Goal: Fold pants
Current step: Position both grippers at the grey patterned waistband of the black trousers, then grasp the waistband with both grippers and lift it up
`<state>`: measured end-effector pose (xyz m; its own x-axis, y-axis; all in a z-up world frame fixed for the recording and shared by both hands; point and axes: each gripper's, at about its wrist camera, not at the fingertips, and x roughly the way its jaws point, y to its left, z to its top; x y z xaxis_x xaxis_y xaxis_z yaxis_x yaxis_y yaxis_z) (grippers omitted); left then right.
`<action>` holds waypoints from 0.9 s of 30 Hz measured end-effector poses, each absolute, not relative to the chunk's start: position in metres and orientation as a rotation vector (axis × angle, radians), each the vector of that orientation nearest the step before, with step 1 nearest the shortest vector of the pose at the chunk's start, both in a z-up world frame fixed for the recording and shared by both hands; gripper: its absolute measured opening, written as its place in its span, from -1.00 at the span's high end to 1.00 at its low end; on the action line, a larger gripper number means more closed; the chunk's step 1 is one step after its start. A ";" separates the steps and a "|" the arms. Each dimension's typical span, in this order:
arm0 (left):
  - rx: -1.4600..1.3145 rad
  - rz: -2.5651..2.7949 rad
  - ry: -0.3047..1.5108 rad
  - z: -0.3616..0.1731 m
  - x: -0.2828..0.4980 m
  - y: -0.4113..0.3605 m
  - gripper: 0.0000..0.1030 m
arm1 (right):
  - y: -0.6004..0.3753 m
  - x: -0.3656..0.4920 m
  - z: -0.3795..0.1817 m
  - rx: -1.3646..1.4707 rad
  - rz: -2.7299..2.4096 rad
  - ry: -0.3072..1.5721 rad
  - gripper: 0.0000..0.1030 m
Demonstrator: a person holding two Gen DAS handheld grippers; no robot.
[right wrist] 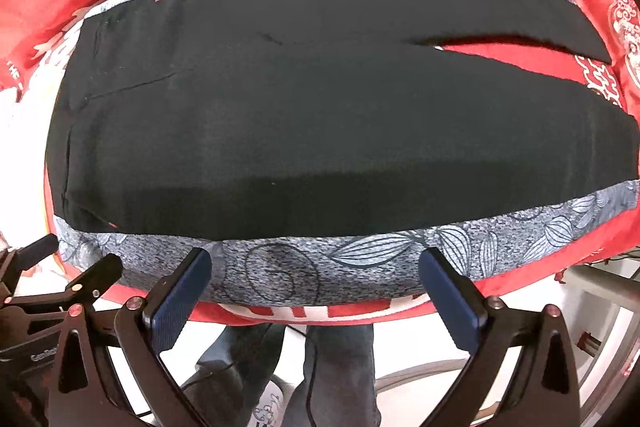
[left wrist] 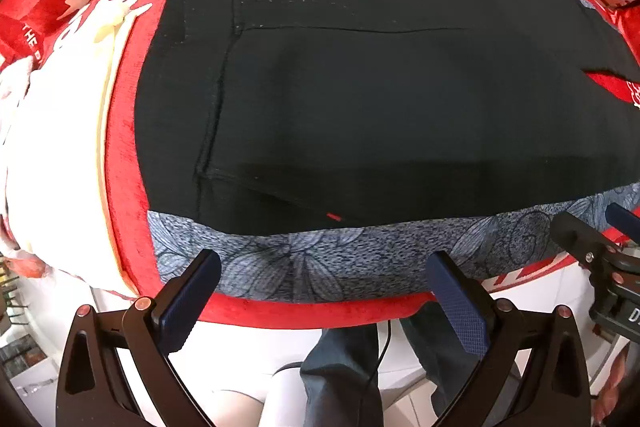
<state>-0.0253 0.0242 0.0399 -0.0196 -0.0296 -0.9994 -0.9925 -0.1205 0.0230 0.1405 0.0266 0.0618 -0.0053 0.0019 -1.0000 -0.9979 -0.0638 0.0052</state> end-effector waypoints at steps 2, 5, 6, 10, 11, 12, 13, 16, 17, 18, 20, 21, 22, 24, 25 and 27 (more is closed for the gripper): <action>-1.311 1.313 1.192 0.042 -0.026 0.023 -1.00 | 0.027 0.146 0.062 -1.250 1.274 1.190 -1.00; -1.322 1.347 1.180 0.052 -0.031 0.025 -1.00 | 0.029 0.153 0.062 -1.261 1.301 1.194 -1.00; -1.326 1.360 1.168 0.055 -0.032 0.023 -1.00 | 0.030 0.156 0.060 -1.266 1.311 1.197 -1.00; -1.316 1.427 1.148 0.065 -0.046 0.017 -1.00 | 0.033 0.160 0.060 -1.285 1.347 1.189 -1.00; -1.318 1.438 1.145 0.065 -0.045 0.020 -1.00 | 0.030 0.156 0.060 -1.288 1.349 1.184 -1.00; -1.318 1.450 1.143 0.064 -0.045 0.015 -1.00 | 0.031 0.155 0.059 -1.292 1.353 1.182 -1.00; -1.319 1.460 1.140 0.065 -0.051 0.014 -1.00 | 0.032 0.155 0.059 -1.297 1.357 1.180 -1.00; -1.327 1.482 1.134 0.066 -0.066 0.009 -1.00 | 0.032 0.153 0.059 -1.299 1.366 1.174 -1.00; -1.336 1.481 1.130 0.067 -0.077 0.010 -1.00 | 0.034 0.152 0.058 -1.296 1.367 1.174 -1.00; -1.341 1.475 1.126 0.067 -0.081 0.008 -1.00 | 0.034 0.151 0.058 -1.294 1.369 1.173 -1.00; -1.351 1.455 1.115 0.061 -0.095 -0.002 -1.00 | 0.037 0.150 0.057 -1.285 1.373 1.176 -1.00; -1.350 1.452 1.117 0.059 -0.099 -0.006 -1.00 | 0.037 0.148 0.056 -1.278 1.374 1.182 -1.00; -1.353 1.449 1.122 0.058 -0.107 -0.006 -1.00 | 0.037 0.148 0.056 -1.270 1.375 1.187 -1.00; -1.358 1.458 1.109 0.056 -0.121 -0.011 -1.00 | 0.036 0.149 0.055 -1.255 1.375 1.210 -1.00; -1.346 1.475 1.082 0.061 -0.134 -0.013 -1.00 | 0.036 0.148 0.053 -1.244 1.380 1.239 -1.00; -1.346 1.482 1.049 0.053 -0.143 -0.018 -1.00 | 0.033 0.150 0.052 -1.188 1.431 1.334 -1.00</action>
<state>-0.1429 -0.0180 0.0533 -0.0561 0.0542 -0.9969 -0.9581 -0.2837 0.0385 0.1503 0.0328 0.0518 -0.2111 -0.0306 -0.9770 -0.9725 -0.0943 0.2131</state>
